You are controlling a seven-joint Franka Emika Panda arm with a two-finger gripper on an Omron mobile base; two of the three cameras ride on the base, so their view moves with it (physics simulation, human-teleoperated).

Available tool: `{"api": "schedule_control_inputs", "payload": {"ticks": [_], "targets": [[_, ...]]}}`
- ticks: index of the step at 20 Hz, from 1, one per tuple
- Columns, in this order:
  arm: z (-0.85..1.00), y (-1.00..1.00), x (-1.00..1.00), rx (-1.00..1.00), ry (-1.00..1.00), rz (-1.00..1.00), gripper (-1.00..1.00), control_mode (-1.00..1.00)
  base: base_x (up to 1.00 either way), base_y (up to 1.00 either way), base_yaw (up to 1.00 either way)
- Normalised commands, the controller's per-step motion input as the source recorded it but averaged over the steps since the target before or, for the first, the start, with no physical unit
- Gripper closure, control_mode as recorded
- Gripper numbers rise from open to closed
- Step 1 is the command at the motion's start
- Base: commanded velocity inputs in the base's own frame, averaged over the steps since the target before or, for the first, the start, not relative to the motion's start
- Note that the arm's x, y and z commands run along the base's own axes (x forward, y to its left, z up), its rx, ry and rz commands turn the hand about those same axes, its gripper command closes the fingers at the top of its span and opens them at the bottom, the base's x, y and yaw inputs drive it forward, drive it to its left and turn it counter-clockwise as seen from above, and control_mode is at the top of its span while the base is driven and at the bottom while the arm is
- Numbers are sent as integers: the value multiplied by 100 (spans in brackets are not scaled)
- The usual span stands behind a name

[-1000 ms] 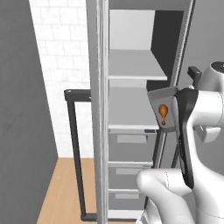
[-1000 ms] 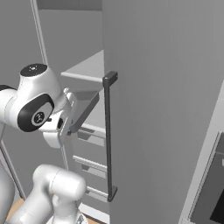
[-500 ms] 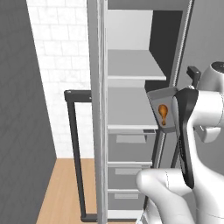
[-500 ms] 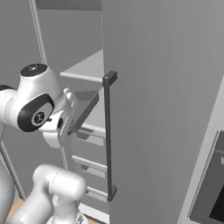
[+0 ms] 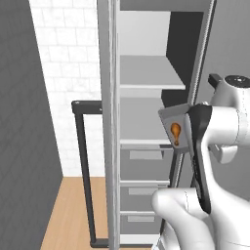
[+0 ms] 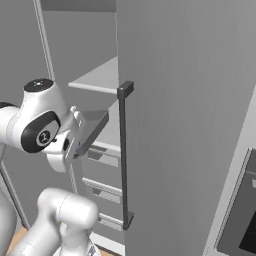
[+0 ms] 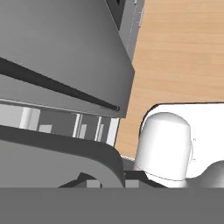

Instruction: Take the meat container that has the chicken drumstick and place it on the second highest rack of the freezer. Then take the vegetable container that has the cucumber and corn and place it on the highest rack of the freezer.

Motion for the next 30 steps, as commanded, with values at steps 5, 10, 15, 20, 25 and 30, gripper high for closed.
{"api": "schedule_control_inputs", "payload": {"ticks": [5, 10, 15, 20, 25, 30], "targets": [[-50, 44, 40, 0, 0, -3, 100, -100, 0, 0, 0], [-25, 6, 80, 3, 0, -6, 100, -100, 0, 0, 0], [-30, -15, 74, 3, 0, -1, 100, -100, 0, 0, 0], [-54, -2, 58, 0, 0, 0, 100, -100, 0, 0, 0], [-34, -1, 58, 0, -3, 0, 100, -100, 0, 0, 0], [-18, 0, 62, 0, -6, 0, 100, -100, 0, 0, 0]]}}
